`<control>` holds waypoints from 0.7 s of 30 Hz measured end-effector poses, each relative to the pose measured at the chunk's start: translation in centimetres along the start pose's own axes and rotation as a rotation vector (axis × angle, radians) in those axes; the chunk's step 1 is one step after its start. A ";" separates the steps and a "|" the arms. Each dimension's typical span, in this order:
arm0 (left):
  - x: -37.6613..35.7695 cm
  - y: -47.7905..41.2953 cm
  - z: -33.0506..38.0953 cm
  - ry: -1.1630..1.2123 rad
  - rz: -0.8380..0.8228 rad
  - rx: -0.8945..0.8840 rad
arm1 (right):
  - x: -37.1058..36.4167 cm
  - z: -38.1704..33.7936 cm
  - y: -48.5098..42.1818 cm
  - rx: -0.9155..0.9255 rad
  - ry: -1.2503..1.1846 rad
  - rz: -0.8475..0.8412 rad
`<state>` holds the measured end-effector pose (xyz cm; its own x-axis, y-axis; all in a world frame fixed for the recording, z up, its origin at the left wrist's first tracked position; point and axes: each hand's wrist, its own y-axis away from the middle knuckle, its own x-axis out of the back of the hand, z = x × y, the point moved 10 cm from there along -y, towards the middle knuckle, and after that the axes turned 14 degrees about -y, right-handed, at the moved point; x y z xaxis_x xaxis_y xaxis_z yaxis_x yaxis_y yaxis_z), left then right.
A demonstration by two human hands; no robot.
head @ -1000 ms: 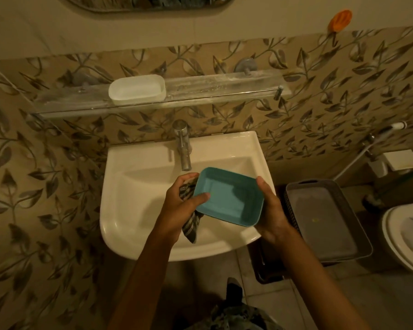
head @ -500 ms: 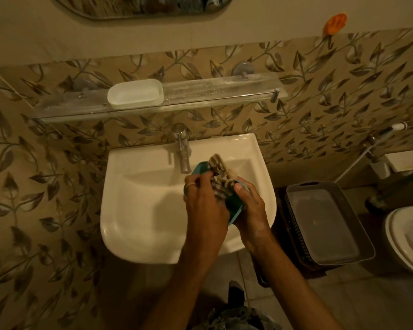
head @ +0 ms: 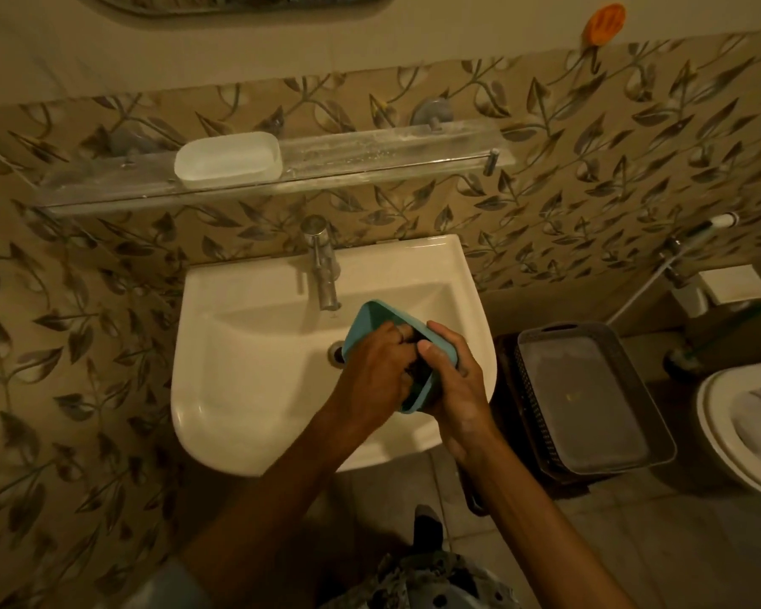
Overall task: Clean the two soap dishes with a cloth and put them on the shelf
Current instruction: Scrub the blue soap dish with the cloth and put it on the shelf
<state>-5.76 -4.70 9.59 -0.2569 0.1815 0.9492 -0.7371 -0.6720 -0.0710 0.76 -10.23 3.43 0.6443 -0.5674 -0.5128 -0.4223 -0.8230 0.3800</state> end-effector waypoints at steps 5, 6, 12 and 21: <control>1.3 -2.5 -1.1 -0.404 0.014 0.008 | 0.7 -1.2 -0.2 0.086 -0.030 0.084; 0.7 -2.8 -1.3 -0.424 -0.056 0.012 | 1.2 -1.4 -0.3 0.102 -0.058 0.114; -1.9 -1.1 -0.4 -0.033 -0.388 0.058 | 1.8 -1.4 -0.8 0.203 -0.036 0.139; -5.0 1.8 -2.0 1.262 -0.267 0.945 | 0.1 -2.8 0.6 0.443 0.101 0.026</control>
<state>-7.09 -5.42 4.09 -0.8719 0.4893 0.0191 -0.3329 -0.6209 0.7097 2.37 -10.72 5.77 0.6799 -0.6002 -0.4214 -0.6568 -0.7540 0.0143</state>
